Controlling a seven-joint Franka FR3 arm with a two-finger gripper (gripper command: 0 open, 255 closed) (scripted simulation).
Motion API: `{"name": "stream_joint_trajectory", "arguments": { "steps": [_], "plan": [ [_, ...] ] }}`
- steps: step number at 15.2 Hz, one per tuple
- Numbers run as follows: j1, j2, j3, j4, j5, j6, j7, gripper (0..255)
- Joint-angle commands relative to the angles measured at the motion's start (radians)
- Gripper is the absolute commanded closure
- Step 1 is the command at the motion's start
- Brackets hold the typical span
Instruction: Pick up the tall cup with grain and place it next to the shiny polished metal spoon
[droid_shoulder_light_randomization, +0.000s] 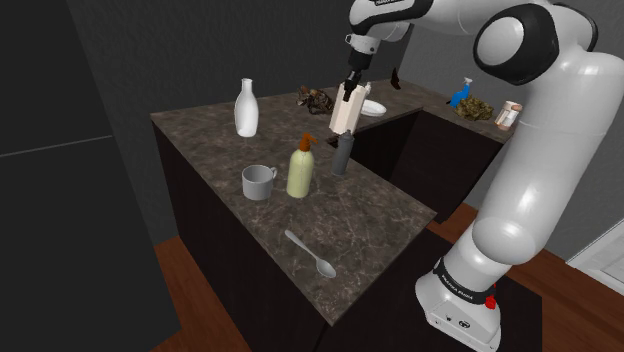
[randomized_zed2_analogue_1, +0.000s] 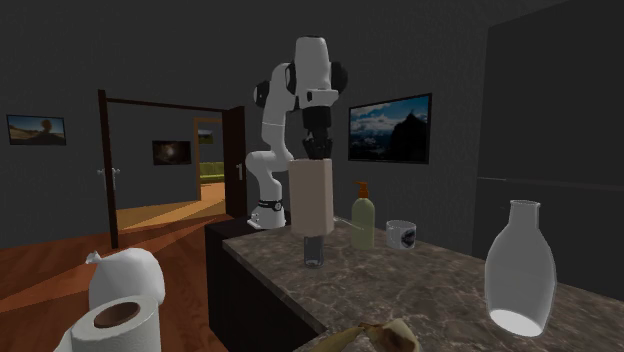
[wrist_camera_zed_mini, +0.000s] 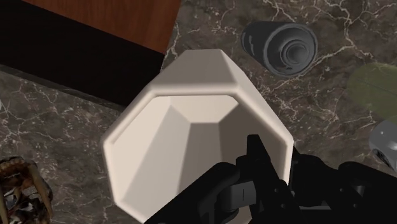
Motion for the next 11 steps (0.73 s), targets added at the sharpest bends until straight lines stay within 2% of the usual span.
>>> {"name": "stream_joint_trajectory", "arguments": {
  "steps": [1, 11],
  "plan": [
    [-0.001, -0.001, -0.001, 0.027, -0.001, -0.027, 0.002, 255],
    [-0.009, 0.006, -0.004, 0.171, -0.002, -0.164, 0.012, 255]
  ]
}}
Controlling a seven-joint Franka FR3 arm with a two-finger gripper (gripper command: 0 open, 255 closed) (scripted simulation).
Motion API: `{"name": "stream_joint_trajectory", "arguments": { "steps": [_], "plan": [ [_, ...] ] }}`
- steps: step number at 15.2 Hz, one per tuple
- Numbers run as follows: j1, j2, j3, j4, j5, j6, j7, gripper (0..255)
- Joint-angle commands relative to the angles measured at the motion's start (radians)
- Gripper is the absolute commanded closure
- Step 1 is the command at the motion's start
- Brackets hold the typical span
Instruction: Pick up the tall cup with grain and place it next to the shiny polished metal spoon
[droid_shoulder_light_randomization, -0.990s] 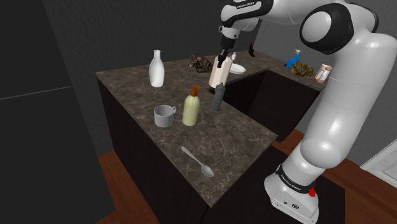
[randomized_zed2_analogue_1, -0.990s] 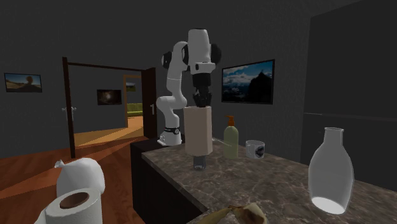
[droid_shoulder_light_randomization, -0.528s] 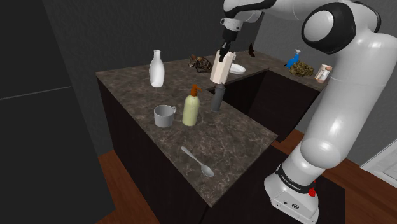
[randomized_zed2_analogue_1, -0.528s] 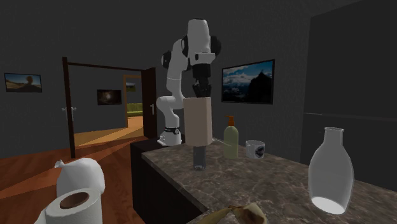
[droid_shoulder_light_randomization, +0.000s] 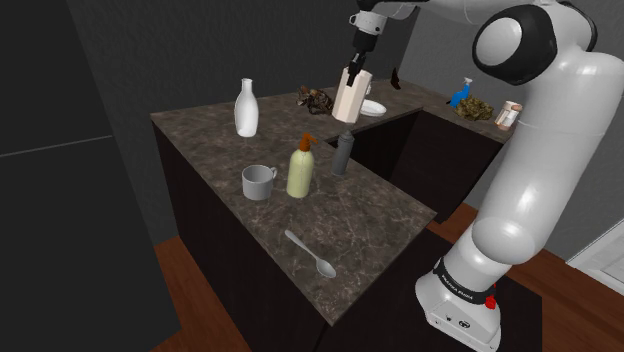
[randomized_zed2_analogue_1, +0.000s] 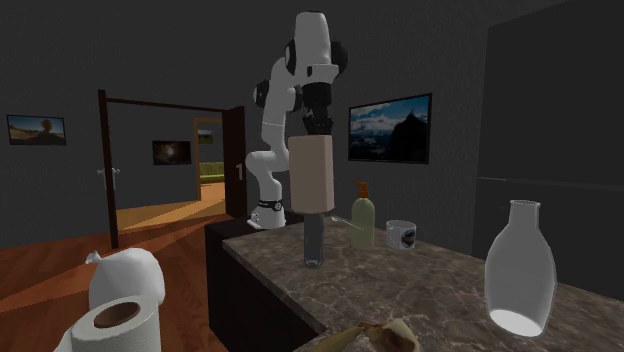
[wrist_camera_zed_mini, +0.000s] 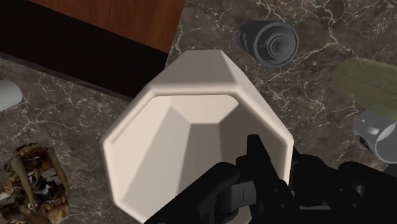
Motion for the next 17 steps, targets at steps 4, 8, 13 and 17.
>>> {"name": "stream_joint_trajectory", "arguments": {
  "steps": [4, 8, 13, 17],
  "plan": [
    [-0.006, 0.012, -0.002, 0.087, 0.003, -0.075, 0.003, 255],
    [-0.013, 0.029, -0.003, 0.164, 0.008, -0.136, 0.005, 255],
    [0.044, -0.161, 0.013, -0.075, -0.053, -0.073, 0.063, 255],
    [0.078, -0.329, 0.044, -0.27, -0.103, -0.035, 0.129, 255]
  ]
}}
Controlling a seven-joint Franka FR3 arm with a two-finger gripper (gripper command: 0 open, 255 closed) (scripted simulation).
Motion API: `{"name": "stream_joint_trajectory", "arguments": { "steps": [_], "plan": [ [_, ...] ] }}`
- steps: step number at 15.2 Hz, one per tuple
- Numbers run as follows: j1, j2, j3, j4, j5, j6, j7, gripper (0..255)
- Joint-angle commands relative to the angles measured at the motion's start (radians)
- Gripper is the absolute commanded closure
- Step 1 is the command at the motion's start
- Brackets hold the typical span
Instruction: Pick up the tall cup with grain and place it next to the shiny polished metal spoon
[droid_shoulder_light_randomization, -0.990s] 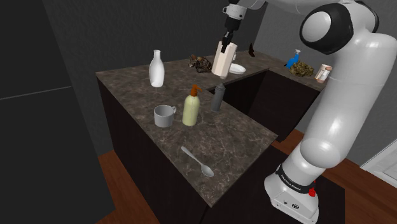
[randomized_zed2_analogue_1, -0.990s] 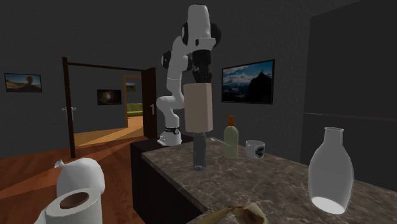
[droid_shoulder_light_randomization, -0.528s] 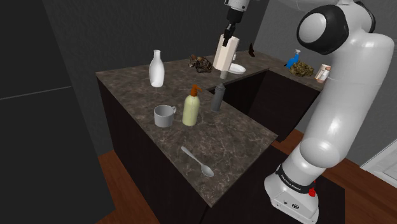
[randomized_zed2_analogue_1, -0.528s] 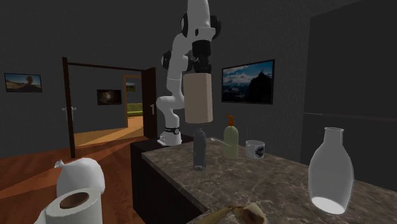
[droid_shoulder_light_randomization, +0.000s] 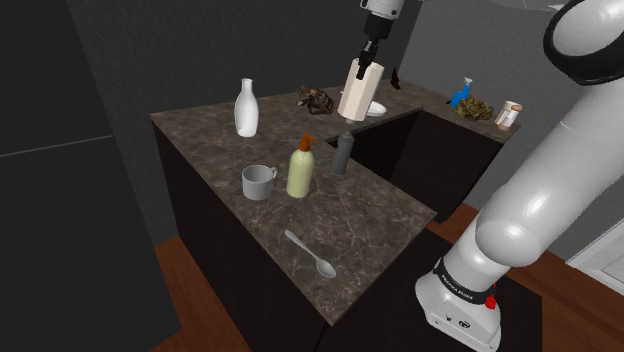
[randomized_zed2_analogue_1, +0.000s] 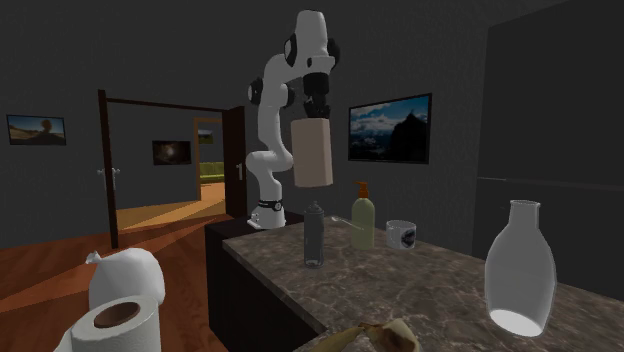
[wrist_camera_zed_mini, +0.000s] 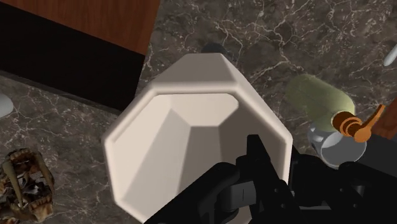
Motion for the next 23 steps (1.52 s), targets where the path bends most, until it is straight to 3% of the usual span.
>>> {"name": "stream_joint_trajectory", "arguments": {
  "steps": [1, 11, 23],
  "plan": [
    [0.014, -0.091, 0.018, -0.099, -0.025, 0.013, 0.036, 255],
    [0.045, -0.455, 0.137, -0.444, -0.066, 0.004, 0.203, 255],
    [0.088, -0.816, 0.298, -0.698, 0.004, -0.098, 0.384, 255]
  ]
}}
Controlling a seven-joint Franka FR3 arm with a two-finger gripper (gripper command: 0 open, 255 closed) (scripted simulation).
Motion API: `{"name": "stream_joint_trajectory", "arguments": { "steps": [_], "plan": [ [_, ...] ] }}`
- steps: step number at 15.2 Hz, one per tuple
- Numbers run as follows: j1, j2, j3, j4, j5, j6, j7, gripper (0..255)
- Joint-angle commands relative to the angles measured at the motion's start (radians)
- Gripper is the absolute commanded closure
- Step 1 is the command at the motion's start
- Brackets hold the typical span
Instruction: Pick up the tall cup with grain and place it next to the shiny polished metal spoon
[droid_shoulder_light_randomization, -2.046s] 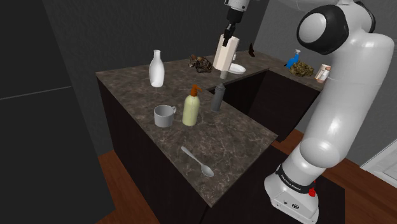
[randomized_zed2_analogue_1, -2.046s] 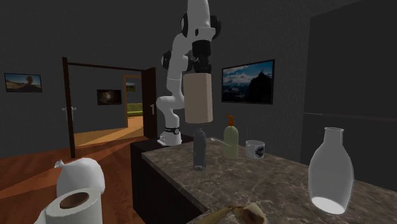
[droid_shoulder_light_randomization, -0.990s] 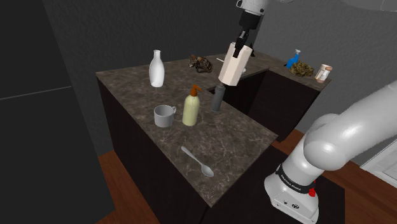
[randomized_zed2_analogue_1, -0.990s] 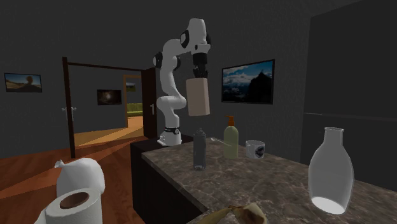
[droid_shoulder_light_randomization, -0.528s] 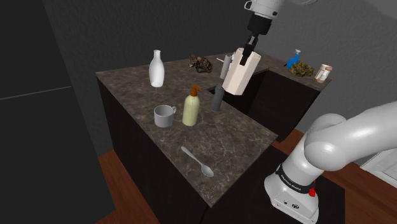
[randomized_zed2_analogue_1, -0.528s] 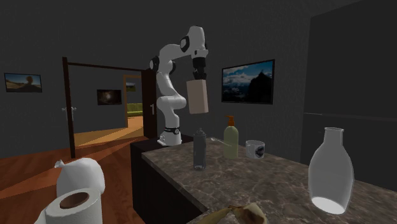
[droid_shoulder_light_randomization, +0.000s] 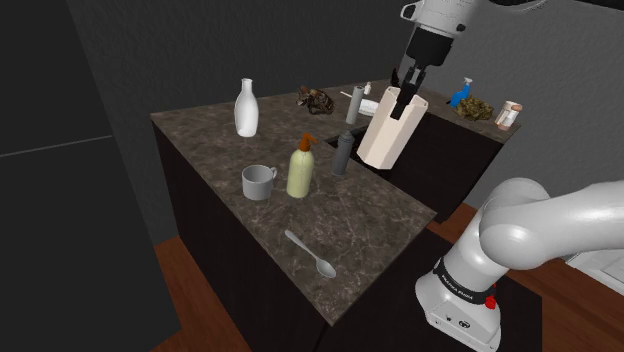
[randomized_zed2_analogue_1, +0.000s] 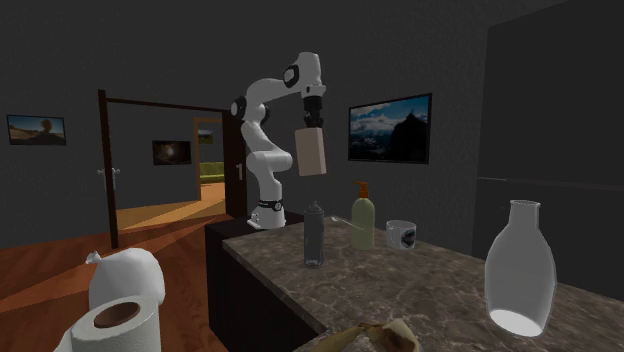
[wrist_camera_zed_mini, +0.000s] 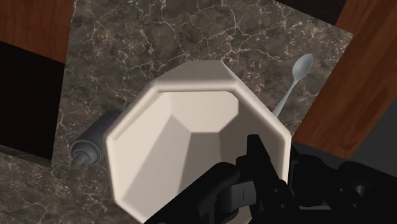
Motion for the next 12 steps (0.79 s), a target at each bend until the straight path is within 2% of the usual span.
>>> {"name": "stream_joint_trajectory", "arguments": {
  "steps": [1, 12],
  "plan": [
    [0.003, -0.024, 0.009, -0.035, 0.006, 0.011, 0.009, 255],
    [0.004, -0.061, 0.013, -0.204, 0.01, 0.144, 0.004, 255]
  ]
}}
